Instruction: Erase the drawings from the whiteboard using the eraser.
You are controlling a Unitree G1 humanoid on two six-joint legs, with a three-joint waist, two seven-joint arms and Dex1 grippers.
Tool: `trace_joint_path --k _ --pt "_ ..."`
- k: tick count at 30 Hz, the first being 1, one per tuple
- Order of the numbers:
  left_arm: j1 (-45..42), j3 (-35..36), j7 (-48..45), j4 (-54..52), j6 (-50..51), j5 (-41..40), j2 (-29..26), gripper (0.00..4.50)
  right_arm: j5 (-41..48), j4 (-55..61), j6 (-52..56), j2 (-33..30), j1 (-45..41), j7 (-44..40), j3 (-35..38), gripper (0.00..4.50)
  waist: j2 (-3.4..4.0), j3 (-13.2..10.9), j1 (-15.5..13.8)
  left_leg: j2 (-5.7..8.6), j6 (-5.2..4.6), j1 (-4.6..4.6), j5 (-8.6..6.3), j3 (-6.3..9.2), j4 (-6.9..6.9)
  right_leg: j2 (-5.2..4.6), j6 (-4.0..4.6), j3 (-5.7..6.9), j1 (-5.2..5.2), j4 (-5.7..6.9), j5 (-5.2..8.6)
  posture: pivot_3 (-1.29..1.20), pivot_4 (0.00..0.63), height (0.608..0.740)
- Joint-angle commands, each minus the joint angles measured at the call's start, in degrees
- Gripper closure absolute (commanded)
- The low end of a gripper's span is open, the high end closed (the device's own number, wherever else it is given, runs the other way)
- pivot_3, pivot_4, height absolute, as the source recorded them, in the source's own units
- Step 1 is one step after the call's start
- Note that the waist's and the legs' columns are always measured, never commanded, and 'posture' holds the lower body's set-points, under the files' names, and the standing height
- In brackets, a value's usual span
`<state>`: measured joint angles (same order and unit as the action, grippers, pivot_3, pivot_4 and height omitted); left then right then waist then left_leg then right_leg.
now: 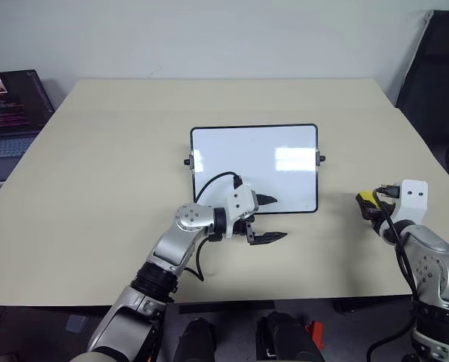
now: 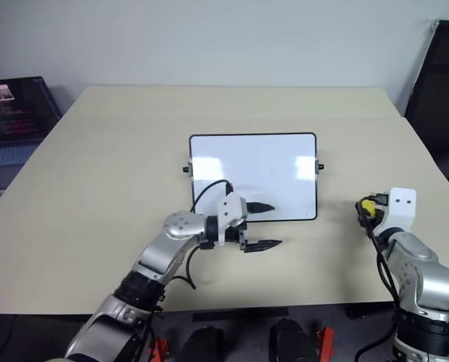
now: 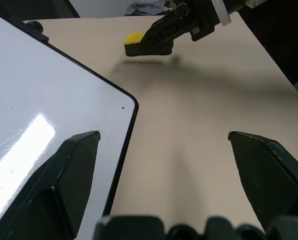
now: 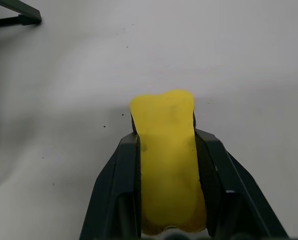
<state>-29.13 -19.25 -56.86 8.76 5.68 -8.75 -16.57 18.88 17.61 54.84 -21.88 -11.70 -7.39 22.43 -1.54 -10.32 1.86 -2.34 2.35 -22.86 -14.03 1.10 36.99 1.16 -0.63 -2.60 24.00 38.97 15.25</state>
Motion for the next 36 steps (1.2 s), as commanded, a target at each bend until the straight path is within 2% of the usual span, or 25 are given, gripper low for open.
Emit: trace_joint_path --k 1,29,33,36 --pt "-0.8 0.8 0.2 -1.4 -1.3 -0.1 0.2 0.00 1.3 2.2 -0.3 0.2 0.0 -0.1 1.9 2.90 0.00 0.0 0.0 0.00 0.00 0.00 0.00 0.00 0.00 0.00 0.00 0.00 0.00 0.00 0.00 0.00 0.150 0.740" --pt "-0.4 1.0 1.0 -2.0 -1.0 -0.2 0.3 0.00 2.0 1.3 0.2 -0.9 -1.2 0.8 1.9 2.90 0.03 0.0 0.0 0.00 0.00 0.01 0.00 0.01 0.01 0.00 0.00 -0.02 -0.01 0.01 0.00 0.00 0.150 0.740" --pt "-0.2 1.0 1.1 -2.1 -1.0 -0.3 0.0 0.00 5.3 1.6 0.8 0.3 -1.9 -0.2 3.7 2.90 0.03 0.0 0.0 0.00 0.00 0.01 0.00 0.00 0.01 0.00 0.00 -0.01 -0.01 0.01 0.00 0.00 0.150 0.740" --pt "-0.1 1.0 1.4 -2.2 -0.9 -0.3 0.1 0.00 3.3 0.8 1.1 -0.8 -2.0 1.1 2.7 2.90 0.03 0.0 0.0 0.00 0.00 0.01 0.00 0.01 0.01 0.00 0.00 -0.01 -0.01 0.02 0.00 0.00 0.150 0.740"
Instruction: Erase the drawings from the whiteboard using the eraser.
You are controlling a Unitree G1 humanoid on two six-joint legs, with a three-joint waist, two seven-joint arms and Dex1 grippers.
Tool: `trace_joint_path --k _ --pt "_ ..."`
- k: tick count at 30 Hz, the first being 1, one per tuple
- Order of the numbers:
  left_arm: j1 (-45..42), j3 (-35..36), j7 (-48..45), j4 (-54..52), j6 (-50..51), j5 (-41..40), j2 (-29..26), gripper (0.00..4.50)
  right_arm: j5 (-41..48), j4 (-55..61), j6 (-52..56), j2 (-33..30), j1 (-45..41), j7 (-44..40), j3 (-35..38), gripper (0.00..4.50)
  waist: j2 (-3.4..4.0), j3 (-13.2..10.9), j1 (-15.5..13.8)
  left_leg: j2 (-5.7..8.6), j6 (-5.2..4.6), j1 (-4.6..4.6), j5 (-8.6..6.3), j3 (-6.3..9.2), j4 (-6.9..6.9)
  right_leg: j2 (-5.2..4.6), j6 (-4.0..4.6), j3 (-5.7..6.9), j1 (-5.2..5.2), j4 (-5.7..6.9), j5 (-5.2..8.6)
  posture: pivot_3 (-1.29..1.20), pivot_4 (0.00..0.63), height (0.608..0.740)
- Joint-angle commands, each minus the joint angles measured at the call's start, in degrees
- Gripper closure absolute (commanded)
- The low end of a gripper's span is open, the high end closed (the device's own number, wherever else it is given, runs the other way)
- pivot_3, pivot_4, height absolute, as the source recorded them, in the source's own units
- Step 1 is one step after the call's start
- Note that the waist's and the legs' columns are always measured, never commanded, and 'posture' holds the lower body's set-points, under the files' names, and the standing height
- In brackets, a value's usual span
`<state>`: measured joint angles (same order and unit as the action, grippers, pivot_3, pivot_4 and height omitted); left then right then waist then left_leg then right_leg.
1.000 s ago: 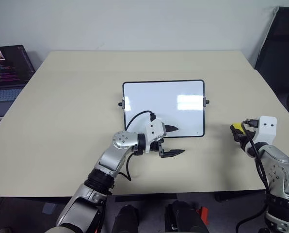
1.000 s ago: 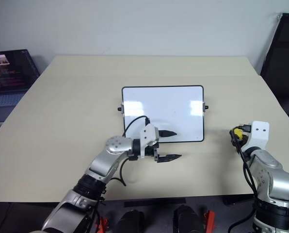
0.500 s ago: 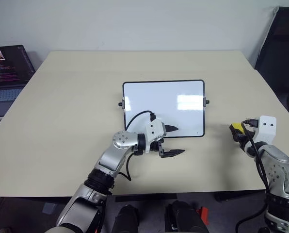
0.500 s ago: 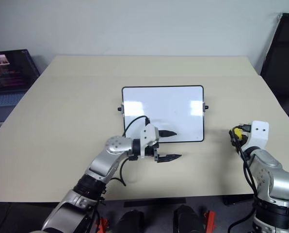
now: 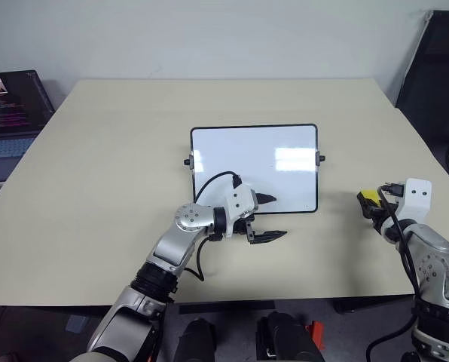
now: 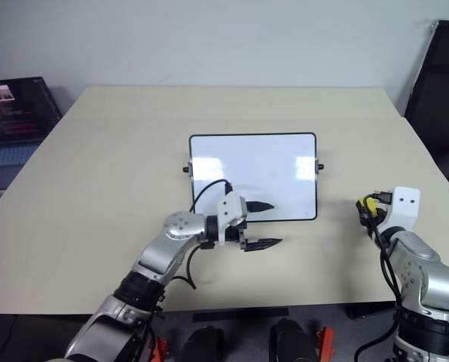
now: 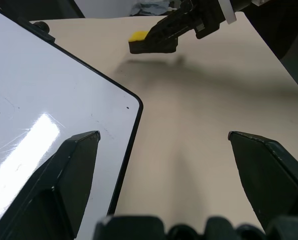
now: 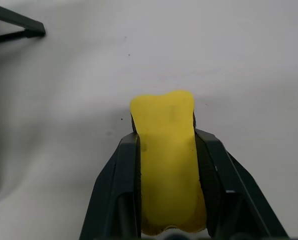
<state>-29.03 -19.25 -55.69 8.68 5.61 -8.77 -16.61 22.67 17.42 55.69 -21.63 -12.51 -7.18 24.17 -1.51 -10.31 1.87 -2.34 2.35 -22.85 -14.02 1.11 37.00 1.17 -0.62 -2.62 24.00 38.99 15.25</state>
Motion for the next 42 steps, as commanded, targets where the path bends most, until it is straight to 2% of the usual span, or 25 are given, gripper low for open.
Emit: trace_joint_path --k 1,6,9,14,18,22,24,25,29,30,31,34,37,42 --pt "-0.2 0.9 0.2 -2.1 -0.9 -0.3 0.2 0.00 0.0 0.4 0.5 -0.9 -1.4 0.7 1.2 2.90 0.00 0.0 0.0 0.00 0.00 0.00 0.00 0.00 0.00 0.00 0.00 0.00 0.00 0.00 0.00 0.00 0.150 0.740" --pt "-0.4 1.1 0.4 -1.9 -0.9 -0.3 0.3 0.00 2.5 0.8 -0.2 -1.1 -2.1 -1.1 2.2 2.90 0.00 0.0 0.0 0.00 0.00 0.00 0.00 -0.01 0.00 0.00 0.00 0.00 0.00 0.00 0.00 0.00 0.150 0.740" --pt "-0.6 1.4 0.6 -1.6 -1.0 -0.3 0.2 0.00 -0.4 -1.6 -0.6 -3.1 -2.6 0.3 0.7 2.90 0.01 0.0 0.0 0.00 0.00 0.01 0.00 -0.02 0.00 0.00 0.00 0.00 0.00 0.00 0.00 0.00 0.150 0.740" --pt "-0.5 1.6 0.6 -1.6 -1.0 -0.2 0.1 0.00 3.3 0.4 4.9 -2.3 -3.2 -0.2 1.6 2.90 0.01 0.0 0.0 0.00 0.00 0.01 0.00 -0.01 0.00 0.01 -0.01 0.00 -0.01 0.00 0.00 0.00 0.150 0.740" --pt "-0.4 1.8 0.7 -1.6 -1.0 -0.1 0.2 0.00 -2.6 2.3 2.9 -7.8 -0.7 0.0 -3.9 2.90 0.02 0.0 -0.1 0.02 0.00 -0.01 0.00 -0.01 0.00 -0.01 -0.01 -0.02 0.00 -0.01 0.00 0.00 0.150 0.740" --pt "-0.7 1.8 0.6 -1.2 -1.2 -0.1 0.4 0.00 1.8 2.7 7.7 -1.9 -3.5 2.0 0.4 2.90 0.01 0.0 0.2 0.01 0.00 0.02 0.00 -0.04 0.01 0.00 -0.02 -0.02 -0.01 0.01 -0.01 0.00 0.150 0.740" --pt "-0.8 1.8 0.5 -1.1 -1.2 0.0 0.5 0.00 0.1 2.2 5.6 -2.9 -3.2 0.9 -1.2 2.90 0.05 0.0 0.1 -0.02 -0.01 0.03 0.01 -0.02 0.01 0.04 -0.01 -0.02 -0.01 0.06 -0.01 0.00 0.150 0.740" --pt "-0.9 1.8 0.5 -1.0 -1.3 0.1 0.6 0.00 1.1 1.5 6.0 -1.4 -4.0 1.6 0.7 2.61 0.05 0.0 0.0 -0.01 -0.02 0.03 0.02 0.00 0.01 0.04 -0.01 -0.01 0.00 0.05 -0.01 0.00 0.150 0.740" --pt "-1.1 1.8 0.3 -0.7 -1.4 0.1 0.6 0.00 0.6 0.9 4.8 -2.0 -4.2 0.8 0.1 2.53 0.05 0.0 0.0 0.02 -0.02 0.01 0.02 -0.03 0.01 0.01 -0.02 0.00 -0.01 0.01 -0.01 0.00 0.150 0.740" --pt "-1.1 1.8 0.3 -0.6 -1.5 0.1 0.6 0.00 0.1 0.9 4.5 -2.6 -3.9 0.5 -0.7 2.17 0.05 0.0 0.0 0.02 -0.02 -0.01 0.01 -0.02 0.01 0.01 -0.02 0.00 -0.01 0.00 -0.01 0.00 0.150 0.740" --pt "-1.1 1.8 0.3 -0.6 -1.5 0.2 0.6 0.00 -0.6 0.9 4.5 -3.0 -3.6 0.8 -1.3 2.16 0.05 0.0 0.0 0.02 -0.02 -0.01 0.01 -0.03 0.01 0.00 -0.02 0.00 -0.01 -0.01 -0.01 0.00 0.150 0.740" --pt "-1.1 1.8 0.3 -0.7 -1.6 0.2 0.7 0.00 -1.6 0.9 2.7 -4.9 -2.4 -1.1 -3.5 1.14 0.05 0.0 0.0 0.02 -0.03 -0.01 0.01 -0.02 0.00 0.00 -0.02 0.00 0.00 -0.01 -0.01 0.00 0.150 0.740" --pt "-1.0 1.8 0.3 -0.7 -1.7 0.2 0.7 0.00 -1.7 -0.1 1.7 -5.2 -2.3 -1.6 -2.6 0.06 0.06 0.0 0.0 0.01 -0.03 0.00 0.02 -0.01 0.00 0.01 -0.02 -0.01 -0.01 0.01 -0.01 0.00 0.150 0.740" --pt "-1.0 1.8 0.3 -0.6 -1.8 0.3 0.8 0.00 -2.7 -0.5 0.9 -6.1 -2.4 -2.0 -3.2 0.02 0.06 0.0 0.0 0.02 -0.03 0.02 0.02 -0.04 0.02 0.01 -0.02 -0.01 -0.01 0.03 -0.01 0.00 0.150 0.740"
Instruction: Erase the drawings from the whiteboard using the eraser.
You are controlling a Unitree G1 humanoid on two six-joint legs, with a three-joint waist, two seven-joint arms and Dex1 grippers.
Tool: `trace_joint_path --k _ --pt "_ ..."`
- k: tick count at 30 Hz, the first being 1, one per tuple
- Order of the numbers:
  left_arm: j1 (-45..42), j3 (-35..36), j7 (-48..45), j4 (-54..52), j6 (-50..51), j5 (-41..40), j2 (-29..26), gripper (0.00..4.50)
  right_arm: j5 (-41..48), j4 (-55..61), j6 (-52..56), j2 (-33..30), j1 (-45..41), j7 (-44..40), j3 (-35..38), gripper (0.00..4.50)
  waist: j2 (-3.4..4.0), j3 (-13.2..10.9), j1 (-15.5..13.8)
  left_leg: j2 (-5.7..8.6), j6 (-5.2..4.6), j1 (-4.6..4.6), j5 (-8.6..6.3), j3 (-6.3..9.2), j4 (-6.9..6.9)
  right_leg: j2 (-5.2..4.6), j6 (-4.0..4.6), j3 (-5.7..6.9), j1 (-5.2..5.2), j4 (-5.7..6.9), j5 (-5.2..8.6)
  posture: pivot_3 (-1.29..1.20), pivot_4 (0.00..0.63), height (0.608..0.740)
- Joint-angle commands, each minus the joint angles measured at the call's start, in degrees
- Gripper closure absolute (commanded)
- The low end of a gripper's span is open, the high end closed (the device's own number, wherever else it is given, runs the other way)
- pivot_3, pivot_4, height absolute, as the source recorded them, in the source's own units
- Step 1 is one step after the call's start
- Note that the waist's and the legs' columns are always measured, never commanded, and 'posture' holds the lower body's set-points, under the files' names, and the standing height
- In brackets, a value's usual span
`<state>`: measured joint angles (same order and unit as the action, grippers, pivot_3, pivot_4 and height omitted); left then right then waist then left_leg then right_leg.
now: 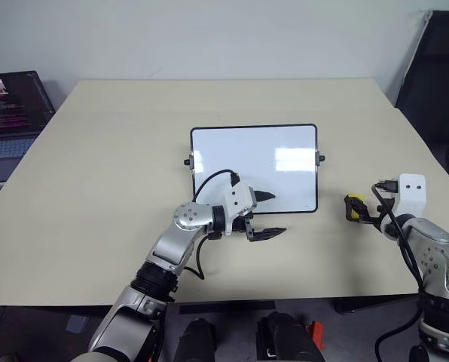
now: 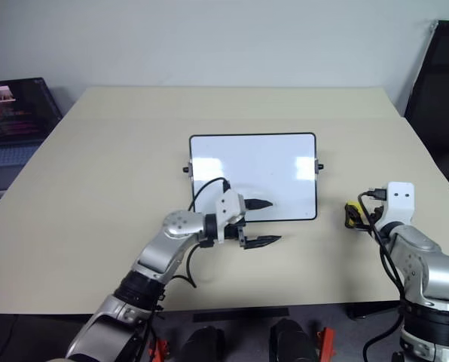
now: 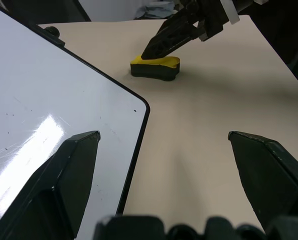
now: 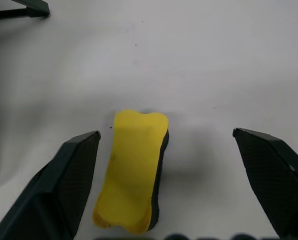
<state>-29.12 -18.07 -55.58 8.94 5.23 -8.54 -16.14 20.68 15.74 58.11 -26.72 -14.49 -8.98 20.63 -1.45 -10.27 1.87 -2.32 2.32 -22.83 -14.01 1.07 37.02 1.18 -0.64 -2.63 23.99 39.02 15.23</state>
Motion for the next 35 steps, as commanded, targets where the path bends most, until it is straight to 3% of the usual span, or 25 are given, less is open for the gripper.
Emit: trace_joint_path --k 1,7,12,17,21,28,35 --pt "-0.9 0.6 0.2 -0.8 -1.5 0.1 0.3 0.00 -0.7 1.3 -1.4 -1.0 -0.4 -0.2 0.4 0.02 0.00 0.0 0.0 0.00 0.00 0.00 0.00 0.00 0.00 0.00 0.00 0.00 0.00 0.00 0.00 0.00 0.150 0.740" --pt "0.1 1.3 1.7 -2.4 -0.6 0.4 -0.4 0.00 0.8 5.0 1.1 -0.4 -0.4 0.6 2.9 0.02 0.00 0.0 0.0 0.00 0.00 -0.01 0.00 0.01 -0.01 0.00 0.00 0.00 0.00 -0.01 0.00 0.00 0.150 0.740" --pt "4.2 3.4 6.5 -10.2 5.1 0.1 -2.0 0.00 2.0 12.5 3.7 1.5 1.3 2.1 3.6 0.02 0.01 0.0 0.1 -0.05 0.00 -0.01 0.00 0.04 -0.04 0.02 0.01 -0.05 0.01 -0.02 0.01 0.00 0.150 0.740" --pt "11.3 6.8 15.3 -17.7 10.0 1.8 -2.5 0.00 3.3 21.9 4.4 8.7 4.0 6.5 8.0 0.02 0.02 0.0 0.0 -0.10 0.01 -0.03 0.00 0.14 -0.02 0.02 0.01 -0.06 -0.01 -0.02 0.01 0.00 0.150 0.740" --pt "18.4 9.6 24.7 -21.1 10.2 4.4 -0.7 0.00 -1.1 27.6 -7.5 10.0 14.4 4.4 3.0 0.02 0.04 0.0 -0.1 -0.11 0.01 -0.02 0.00 0.17 -0.02 0.02 0.01 -0.03 -0.03 -0.05 0.01 0.00 0.150 0.740" --pt "26.5 12.5 39.8 -24.7 8.9 9.7 5.8 0.00 -8.7 25.8 -24.3 11.0 27.5 3.2 -1.9 0.02 0.03 0.0 -0.1 -0.02 0.02 0.29 0.00 0.14 0.04 -0.14 -0.01 -0.03 -0.35 -0.06 0.01 0.00 0.150 0.740" --pt "32.2 9.5 40.8 -28.4 6.5 10.1 6.8 0.00 -12.2 22.1 -32.3 13.9 33.6 3.0 -5.8 0.02 0.01 0.0 -0.1 -0.08 0.04 0.82 -0.02 0.10 -0.04 -0.15 0.14 -0.06 -0.74 -0.08 0.10 0.00 0.150 0.740"
